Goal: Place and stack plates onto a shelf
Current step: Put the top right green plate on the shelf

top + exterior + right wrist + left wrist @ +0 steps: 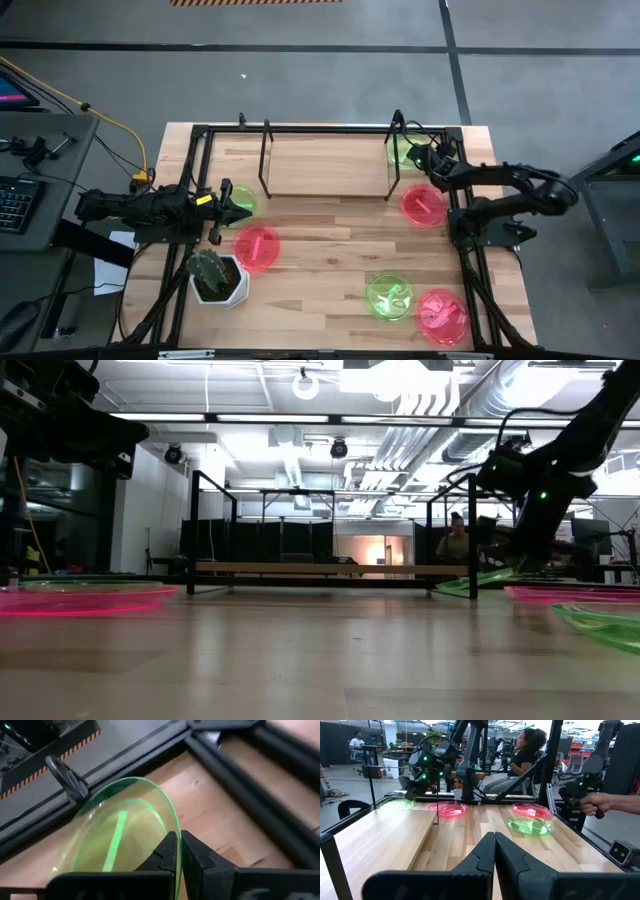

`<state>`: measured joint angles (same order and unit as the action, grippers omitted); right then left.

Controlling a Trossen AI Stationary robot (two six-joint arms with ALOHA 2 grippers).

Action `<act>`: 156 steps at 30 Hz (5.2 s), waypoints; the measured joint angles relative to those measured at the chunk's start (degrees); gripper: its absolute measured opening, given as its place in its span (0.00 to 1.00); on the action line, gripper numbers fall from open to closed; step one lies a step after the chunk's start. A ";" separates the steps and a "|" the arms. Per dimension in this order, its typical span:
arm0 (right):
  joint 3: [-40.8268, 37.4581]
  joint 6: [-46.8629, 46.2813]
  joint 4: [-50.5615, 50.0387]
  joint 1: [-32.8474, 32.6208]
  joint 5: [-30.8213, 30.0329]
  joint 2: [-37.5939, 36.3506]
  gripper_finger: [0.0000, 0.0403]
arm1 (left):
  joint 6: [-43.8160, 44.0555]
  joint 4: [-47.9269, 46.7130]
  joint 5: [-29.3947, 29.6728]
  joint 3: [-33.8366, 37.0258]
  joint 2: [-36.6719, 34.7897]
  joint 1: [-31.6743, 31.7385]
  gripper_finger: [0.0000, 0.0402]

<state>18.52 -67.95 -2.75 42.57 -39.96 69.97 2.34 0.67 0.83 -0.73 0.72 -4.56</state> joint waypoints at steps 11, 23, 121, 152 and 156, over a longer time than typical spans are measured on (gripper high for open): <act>0.02 1.58 -13.13 -1.51 -5.12 -19.08 0.00 | 0.01 0.00 -0.01 0.00 0.00 0.00 0.00; 0.02 1.42 -13.22 -3.66 -14.77 -35.59 0.00 | 0.00 0.00 0.01 0.00 0.00 0.01 0.00; 64.99 49.91 -40.57 -19.55 31.13 31.94 0.00 | -0.01 0.01 0.01 0.01 0.01 0.02 0.00; 73.26 57.42 -34.44 -25.59 28.86 47.45 0.00 | -0.01 -0.01 0.01 0.00 0.01 0.02 0.00; 73.26 57.95 -34.23 -25.79 28.98 48.37 0.00 | 0.01 -0.01 -0.01 0.00 0.01 0.02 0.00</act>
<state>91.79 -10.00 -36.98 16.78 -10.98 118.34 2.35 0.67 0.82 -0.73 0.73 -4.54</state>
